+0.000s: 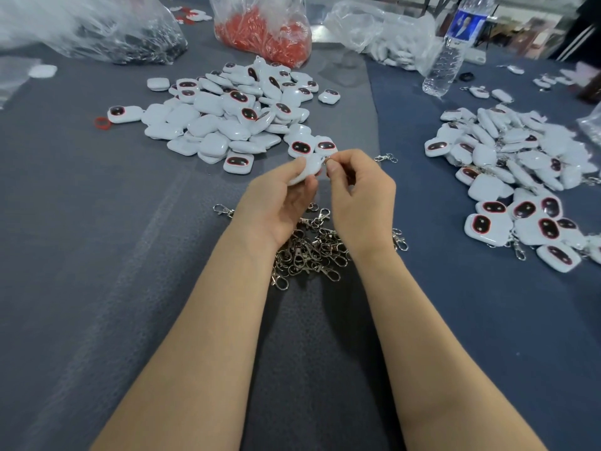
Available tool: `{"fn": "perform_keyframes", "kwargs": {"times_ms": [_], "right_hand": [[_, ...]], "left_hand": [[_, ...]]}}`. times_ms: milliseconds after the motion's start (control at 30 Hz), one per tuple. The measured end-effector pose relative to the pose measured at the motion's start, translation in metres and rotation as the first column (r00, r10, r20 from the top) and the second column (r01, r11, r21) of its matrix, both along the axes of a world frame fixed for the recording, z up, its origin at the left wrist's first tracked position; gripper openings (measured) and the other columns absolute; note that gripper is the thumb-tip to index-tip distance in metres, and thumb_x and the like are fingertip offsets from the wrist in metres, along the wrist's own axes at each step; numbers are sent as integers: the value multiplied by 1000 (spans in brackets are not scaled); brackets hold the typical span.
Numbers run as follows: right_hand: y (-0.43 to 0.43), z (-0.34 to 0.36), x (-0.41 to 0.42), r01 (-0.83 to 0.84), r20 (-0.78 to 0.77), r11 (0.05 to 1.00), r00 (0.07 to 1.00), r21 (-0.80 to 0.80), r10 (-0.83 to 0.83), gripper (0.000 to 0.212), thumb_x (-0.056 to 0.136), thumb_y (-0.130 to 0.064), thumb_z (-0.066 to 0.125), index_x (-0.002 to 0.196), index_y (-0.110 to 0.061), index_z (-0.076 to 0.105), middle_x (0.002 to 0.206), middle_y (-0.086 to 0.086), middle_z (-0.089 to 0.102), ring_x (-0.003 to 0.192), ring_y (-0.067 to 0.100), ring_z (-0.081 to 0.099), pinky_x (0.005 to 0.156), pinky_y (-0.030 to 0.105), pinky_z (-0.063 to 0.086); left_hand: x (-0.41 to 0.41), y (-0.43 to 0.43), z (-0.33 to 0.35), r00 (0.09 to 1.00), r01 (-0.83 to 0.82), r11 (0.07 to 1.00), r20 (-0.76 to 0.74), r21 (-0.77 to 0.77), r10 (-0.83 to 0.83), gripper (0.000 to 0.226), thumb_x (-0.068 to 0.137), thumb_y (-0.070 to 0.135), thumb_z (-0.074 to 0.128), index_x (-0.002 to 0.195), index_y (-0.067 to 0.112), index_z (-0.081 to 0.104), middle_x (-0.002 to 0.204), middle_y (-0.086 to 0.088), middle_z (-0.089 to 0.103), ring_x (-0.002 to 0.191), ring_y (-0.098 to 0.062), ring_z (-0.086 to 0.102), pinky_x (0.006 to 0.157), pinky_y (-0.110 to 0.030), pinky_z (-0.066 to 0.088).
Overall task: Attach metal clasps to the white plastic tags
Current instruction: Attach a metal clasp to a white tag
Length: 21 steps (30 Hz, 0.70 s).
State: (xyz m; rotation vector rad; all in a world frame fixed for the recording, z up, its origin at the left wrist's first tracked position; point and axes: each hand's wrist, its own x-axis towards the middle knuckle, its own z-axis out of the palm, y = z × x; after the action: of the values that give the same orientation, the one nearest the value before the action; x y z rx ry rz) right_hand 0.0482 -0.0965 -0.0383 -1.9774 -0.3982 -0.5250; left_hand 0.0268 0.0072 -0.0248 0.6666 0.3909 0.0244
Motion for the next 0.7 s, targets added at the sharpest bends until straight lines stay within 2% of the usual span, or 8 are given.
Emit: {"fn": "perform_keyframes", "kwargs": {"times_ms": [100,167,267,367,467,533,600,700], "right_hand": [[-2,-1,2,0,31,995,1000,-100,3,12,92,-4,54,83,-4,63,73,-3,55,62,4,43,61,10,34],[-3,-1,2,-1,48,992,999,-129,7,13,91,-3,53,80,-4,60,73,0,56,65,11,44,61,12,33],[-4,-1,2,-1,61,988,998,-157,11,14,91,-4,53,78,-6,59,72,1,54,65,13,43,58,16,31],[-3,-4,4,-9,30,986,999,-165,14,14,93,-6,52,81,-3,60,75,4,56,68,17,46,61,25,34],[-3,-5,3,-26,-49,988,999,-155,19,14,94,-8,51,83,-6,59,77,2,56,70,16,47,63,24,35],[-5,-3,4,-58,-126,992,991,-115,43,12,94,-9,53,85,-12,59,78,-2,57,70,10,48,63,16,36],[-10,2,7,-65,-205,993,978,-95,44,11,94,-15,54,86,-19,60,78,-9,59,70,3,51,63,6,36],[-23,11,12,-28,-298,1000,954,-13,23,11,93,-25,54,88,-23,65,79,-15,62,78,2,57,69,13,41]], "left_hand": [[3,-2,-2,990,-138,904,78,406,116,13,93,8,56,105,6,61,81,-4,63,52,-4,58,52,-15,50],[1,-4,-2,979,-199,801,152,565,136,17,92,7,57,108,12,60,86,-2,64,56,-2,60,56,-17,52],[-2,-5,-2,960,-268,657,249,705,126,18,90,7,57,104,18,59,91,0,65,72,-6,64,65,-24,57],[-2,-6,-3,946,-317,448,310,836,90,22,89,11,58,109,22,59,94,9,62,86,-10,62,81,-34,56],[-3,-8,-4,936,-350,333,343,876,82,27,89,13,57,115,20,59,93,19,58,82,6,55,82,-17,49],[-2,-8,-3,939,-344,311,325,886,114,32,89,14,57,121,17,58,103,13,60,91,4,56,87,-18,48],[-1,-9,-1,948,-317,344,290,884,130,35,89,14,56,124,18,57,111,6,60,105,-11,58,95,-34,49],[1,-21,2,972,-236,381,219,894,88,35,91,16,51,126,20,57,121,0,60,111,-20,58,97,-42,48]]}}
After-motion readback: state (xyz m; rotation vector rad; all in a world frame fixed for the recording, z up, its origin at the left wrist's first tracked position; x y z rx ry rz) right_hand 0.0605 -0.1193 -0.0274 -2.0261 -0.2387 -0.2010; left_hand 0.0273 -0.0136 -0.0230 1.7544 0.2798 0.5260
